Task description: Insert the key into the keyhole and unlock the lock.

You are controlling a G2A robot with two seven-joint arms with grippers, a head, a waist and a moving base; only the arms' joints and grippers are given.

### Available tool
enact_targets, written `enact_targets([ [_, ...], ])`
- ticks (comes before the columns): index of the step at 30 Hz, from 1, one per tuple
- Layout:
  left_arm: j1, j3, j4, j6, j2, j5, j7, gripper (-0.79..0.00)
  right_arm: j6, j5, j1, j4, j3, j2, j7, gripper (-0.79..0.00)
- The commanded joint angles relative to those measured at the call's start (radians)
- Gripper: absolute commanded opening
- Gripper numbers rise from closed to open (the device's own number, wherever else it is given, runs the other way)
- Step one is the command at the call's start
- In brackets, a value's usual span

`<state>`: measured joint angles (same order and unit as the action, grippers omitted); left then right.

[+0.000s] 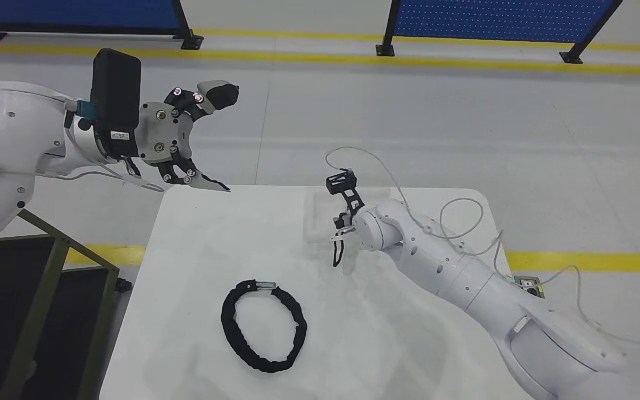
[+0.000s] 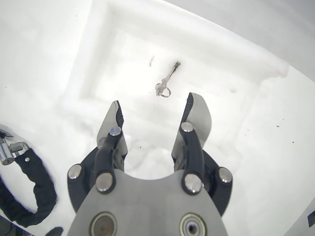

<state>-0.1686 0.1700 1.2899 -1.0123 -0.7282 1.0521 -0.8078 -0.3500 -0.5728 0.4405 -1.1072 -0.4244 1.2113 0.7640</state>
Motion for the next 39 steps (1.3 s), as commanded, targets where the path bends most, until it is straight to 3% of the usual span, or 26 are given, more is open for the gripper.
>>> enact_targets([
  [1,0.0,0.0,0.0,0.0,0.0,0.0,0.0,0.0,0.004,-0.005,-0.001,0.016,-0.001,0.009,-0.003,-0.4],
  [9,0.0,0.0,0.0,0.0,0.0,0.0,0.0,0.0,0.015,-0.007,-0.011,0.106,0.002,0.063,-0.029,-0.471],
  [34,0.0,0.0,0.0,0.0,0.0,0.0,0.0,0.0,0.065,-0.05,-0.051,0.402,0.006,0.214,-0.063,-0.499],
  [38,0.0,0.0,0.0,0.0,0.0,0.0,0.0,0.0,0.071,-0.056,-0.055,0.442,0.003,0.234,-0.073,-0.551],
  [39,0.0,0.0,0.0,0.0,0.0,0.0,0.0,0.0,0.073,-0.057,-0.056,0.453,0.002,0.24,-0.075,-0.603],
])
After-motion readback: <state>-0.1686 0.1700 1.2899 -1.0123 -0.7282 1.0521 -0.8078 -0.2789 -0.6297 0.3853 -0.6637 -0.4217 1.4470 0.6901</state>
